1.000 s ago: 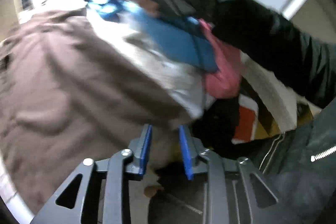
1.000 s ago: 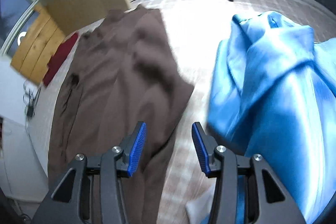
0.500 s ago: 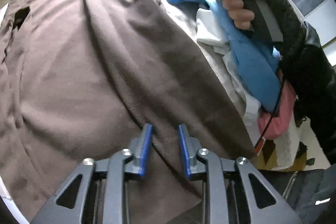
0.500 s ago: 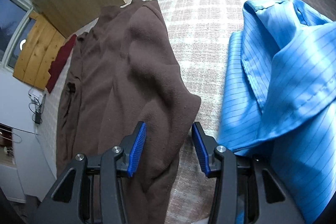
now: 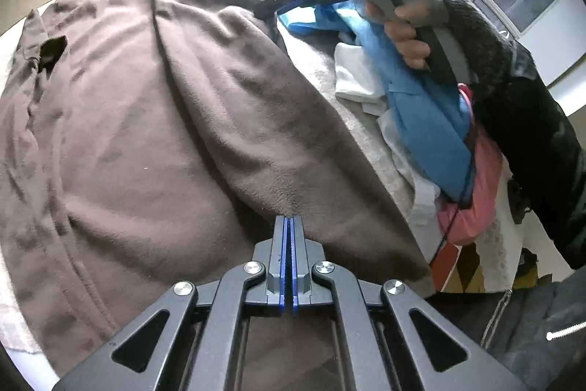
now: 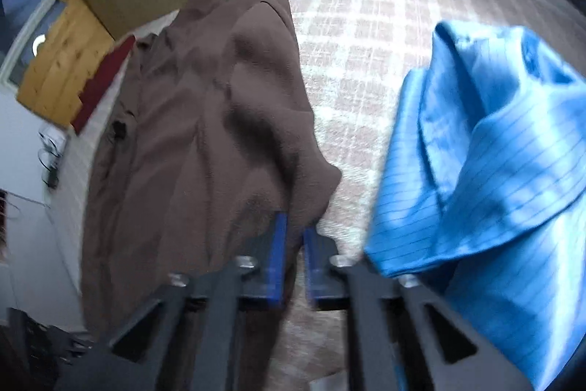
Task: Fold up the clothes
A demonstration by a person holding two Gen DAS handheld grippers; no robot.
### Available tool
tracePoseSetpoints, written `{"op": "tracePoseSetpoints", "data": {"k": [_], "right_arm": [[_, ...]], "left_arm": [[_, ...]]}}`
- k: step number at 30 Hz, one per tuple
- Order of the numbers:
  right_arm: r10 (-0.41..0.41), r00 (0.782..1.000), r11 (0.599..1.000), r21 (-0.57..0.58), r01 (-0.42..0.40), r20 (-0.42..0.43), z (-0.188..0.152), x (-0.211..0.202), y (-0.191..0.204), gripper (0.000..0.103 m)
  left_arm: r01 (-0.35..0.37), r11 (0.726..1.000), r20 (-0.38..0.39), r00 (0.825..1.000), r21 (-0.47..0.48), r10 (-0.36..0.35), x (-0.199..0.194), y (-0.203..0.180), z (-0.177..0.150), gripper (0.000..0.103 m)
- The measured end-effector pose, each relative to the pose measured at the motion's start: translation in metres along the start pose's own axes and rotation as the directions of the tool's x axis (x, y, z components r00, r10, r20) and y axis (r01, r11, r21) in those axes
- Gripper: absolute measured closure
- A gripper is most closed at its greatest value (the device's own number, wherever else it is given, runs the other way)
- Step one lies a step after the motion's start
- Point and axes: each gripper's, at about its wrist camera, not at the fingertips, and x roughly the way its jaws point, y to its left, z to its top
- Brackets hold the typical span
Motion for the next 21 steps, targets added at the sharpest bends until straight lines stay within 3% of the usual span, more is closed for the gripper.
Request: {"op": "tracePoseSetpoints", "data": {"k": [3, 6, 9, 11, 14, 17, 21], "right_arm": [[-0.048, 0.997, 0.999, 0.008, 0.048, 0.057, 0.006, -0.008, -0.010, 0.096], [-0.054, 0.998, 0.999, -0.001, 0.054, 0.040, 0.004, 0.003, -0.011, 0.096], [-0.123, 0.992, 0.992, -0.010, 0.123, 0.043, -0.002, -0.003, -0.004, 0.086], [-0.134, 0.989, 0.991, -0.001, 0.135, 0.057, -0.014, -0.018, 0.000, 0.085], [-0.059, 0.997, 0.998, -0.009, 0.059, 0.059, -0.051, -0.047, 0.012, 0.084], [0.076, 0.997, 0.997, -0.006, -0.076, 0.004, -0.107, -0.062, 0.029, 0.073], [0.274, 0.955, 0.960, 0.094, -0.264, -0.118, -0.178, -0.050, 0.044, 0.073]], "left_arm": [[-0.042, 0.999, 0.022, 0.999, 0.014, 0.041, -0.013, 0.001, -0.003, 0.102], [-0.083, 0.997, 0.000, 0.997, -0.002, 0.083, -0.006, 0.012, -0.007, 0.102], [-0.101, 0.994, -0.015, 0.995, -0.045, 0.100, -0.003, 0.020, -0.010, 0.100], [-0.101, 0.993, 0.001, 0.995, -0.054, 0.101, -0.009, 0.019, -0.015, 0.094], [-0.071, 0.996, 0.019, 0.997, -0.053, 0.073, -0.018, 0.012, -0.030, 0.083], [-0.033, 0.998, -0.008, 0.999, -0.055, 0.033, -0.012, 0.006, -0.046, 0.082], [0.039, 0.996, -0.056, 0.997, -0.077, -0.043, 0.005, 0.000, -0.061, 0.082]]}}
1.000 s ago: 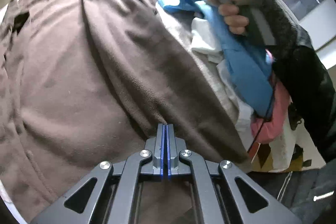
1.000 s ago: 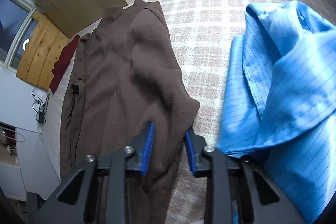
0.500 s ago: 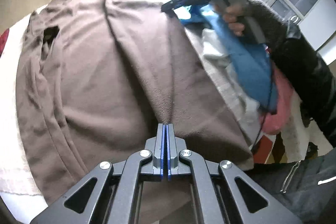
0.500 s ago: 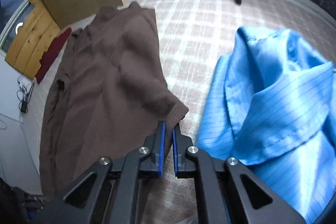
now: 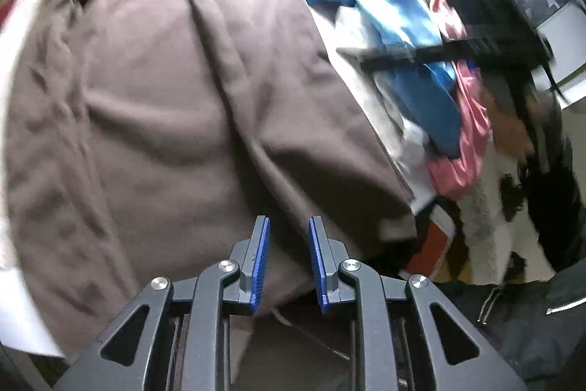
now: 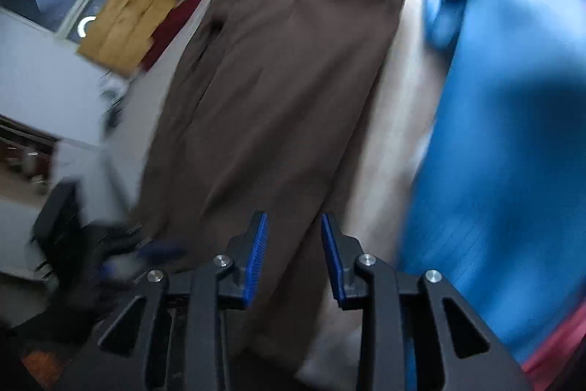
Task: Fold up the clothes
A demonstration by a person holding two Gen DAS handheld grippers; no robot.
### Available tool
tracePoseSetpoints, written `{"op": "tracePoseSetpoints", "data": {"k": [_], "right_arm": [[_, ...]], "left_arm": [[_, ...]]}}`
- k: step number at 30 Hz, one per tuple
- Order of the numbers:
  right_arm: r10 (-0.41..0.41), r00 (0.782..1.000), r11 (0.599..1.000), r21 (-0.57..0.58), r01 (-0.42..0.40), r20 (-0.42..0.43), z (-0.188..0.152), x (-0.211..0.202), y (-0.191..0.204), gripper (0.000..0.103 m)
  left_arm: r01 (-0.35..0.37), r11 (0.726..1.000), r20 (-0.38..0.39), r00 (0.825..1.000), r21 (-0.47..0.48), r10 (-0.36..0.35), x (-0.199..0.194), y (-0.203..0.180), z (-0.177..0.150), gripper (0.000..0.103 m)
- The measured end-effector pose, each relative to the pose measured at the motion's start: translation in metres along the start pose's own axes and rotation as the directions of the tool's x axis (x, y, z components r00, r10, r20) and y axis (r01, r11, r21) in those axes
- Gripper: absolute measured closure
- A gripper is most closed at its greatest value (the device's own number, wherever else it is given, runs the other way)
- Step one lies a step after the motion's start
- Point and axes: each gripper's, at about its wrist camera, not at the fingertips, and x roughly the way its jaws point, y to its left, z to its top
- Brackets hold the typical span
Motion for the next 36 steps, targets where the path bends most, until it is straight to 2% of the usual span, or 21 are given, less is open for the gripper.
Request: {"op": "tracePoseSetpoints", "data": {"k": [3, 5, 6, 7, 9, 11, 12, 13, 15, 16, 18, 20, 21, 22, 23, 24, 26, 30, 32, 36], "right_arm": [[0.064, 0.997, 0.998, 0.030, -0.063, -0.036, -0.021, 0.019, 0.002, 0.073], [0.093, 0.995, 0.996, 0.023, -0.092, -0.039, -0.027, 0.027, 0.005, 0.075], [0.103, 0.994, 0.995, 0.013, -0.103, -0.036, -0.029, 0.028, 0.007, 0.091], [0.104, 0.994, 0.994, 0.018, -0.104, -0.029, -0.029, 0.023, 0.006, 0.098], [0.101, 0.995, 0.994, 0.036, -0.100, -0.014, -0.031, 0.011, 0.003, 0.098], [0.004, 1.000, 0.999, 0.038, -0.003, -0.026, -0.035, 0.005, -0.001, 0.096], [-0.081, 0.995, 0.997, 0.016, 0.082, -0.057, -0.037, 0.006, 0.000, 0.094], [-0.174, 0.980, 0.985, -0.014, 0.173, -0.092, -0.039, 0.008, 0.002, 0.092], [-0.221, 0.966, 0.975, -0.036, 0.218, -0.134, -0.036, 0.006, 0.006, 0.092], [-0.200, 0.973, 0.980, -0.041, 0.197, -0.115, -0.030, -0.003, 0.011, 0.092], [-0.193, 0.981, 0.978, -0.080, 0.192, -0.001, -0.005, -0.037, 0.028, 0.091], [-0.202, 0.974, 0.970, -0.115, 0.213, 0.105, 0.025, -0.068, 0.045, 0.088], [-0.207, 0.966, 0.964, -0.135, 0.229, 0.155, 0.047, -0.079, 0.051, 0.079], [-0.212, 0.956, 0.957, -0.156, 0.245, 0.203, 0.070, -0.089, 0.056, 0.062], [-0.215, 0.944, 0.949, -0.175, 0.263, 0.250, 0.093, -0.099, 0.062, 0.054], [-0.225, 0.931, 0.939, -0.190, 0.286, 0.289, 0.117, -0.100, 0.063, 0.050], [-0.253, 0.905, 0.916, -0.215, 0.338, 0.342, 0.171, -0.091, 0.055, 0.050], [-0.330, 0.904, 0.885, -0.243, 0.397, 0.274, 0.253, -0.032, 0.032, 0.050], [-0.367, 0.902, 0.875, -0.245, 0.417, 0.227, 0.290, 0.003, 0.025, 0.050], [-0.352, 0.928, 0.912, -0.179, 0.370, 0.122, 0.324, 0.052, 0.010, 0.050]], "left_arm": [[0.041, 0.999, -0.033, 0.999, 0.023, -0.041, 0.013, -0.011, -0.005, 0.084], [0.037, 0.997, -0.041, 0.999, 0.061, -0.035, 0.015, -0.017, -0.004, 0.101], [0.032, 0.996, -0.044, 0.999, 0.079, -0.029, 0.015, -0.019, -0.003, 0.101], [0.026, 0.995, -0.046, 0.999, 0.092, -0.022, 0.014, -0.020, -0.002, 0.101], [0.020, 0.994, -0.032, 0.999, 0.109, -0.017, 0.003, -0.022, -0.001, 0.101], [0.020, 0.993, -0.027, 1.000, 0.116, -0.017, -0.005, -0.022, -0.003, 0.099], [0.010, 0.993, -0.035, 0.999, 0.121, -0.006, -0.007, -0.021, -0.004, 0.098], [-0.014, 0.992, -0.060, 0.998, 0.128, 0.022, -0.005, -0.019, -0.005, 0.098], [-0.054, 0.987, -0.081, 0.994, 0.151, 0.067, -0.009, -0.016, -0.004, 0.098], [-0.061, 0.986, -0.076, 0.994, 0.158, 0.073, -0.016, -0.015, -0.001, 0.098], [-0.074, 0.983, -0.049, 0.995, 0.167, 0.083, -0.034, -0.012, 0.010, 0.098], [-0.087, 0.980, -0.014, 0.996, 0.179, 0.091, -0.049, -0.012, 0.025, 0.092], [-0.092, 0.979, -0.002, 0.996, 0.183, 0.093, -0.053, -0.013, 0.031, 0.092], [-0.093, 0.979, 0.003, 0.996, 0.182, 0.094, -0.051, -0.014, 0.035, 0.089], [-0.087, 0.981, 0.003, 0.996, 0.174, 0.088, -0.047, -0.014, 0.038, 0.088], [-0.071, 0.985, -0.002, 0.997, 0.155, 0.072, -0.041, -0.014, 0.040, 0.088], [-0.044, 0.992, -0.015, 0.999, 0.117, 0.046, -0.026, -0.014, 0.037, 0.088], [0.005, 0.999, -0.059, 0.998, 0.043, -0.002, 0.005, -0.022, 0.017, 0.088], [-0.007, 1.000, -0.074, 0.997, 0.027, 0.009, 0.018, -0.028, 0.011, 0.088], [-0.026, 1.000, -0.084, 0.996, -0.007, 0.026, 0.028, -0.029, 0.007, 0.088]]}}
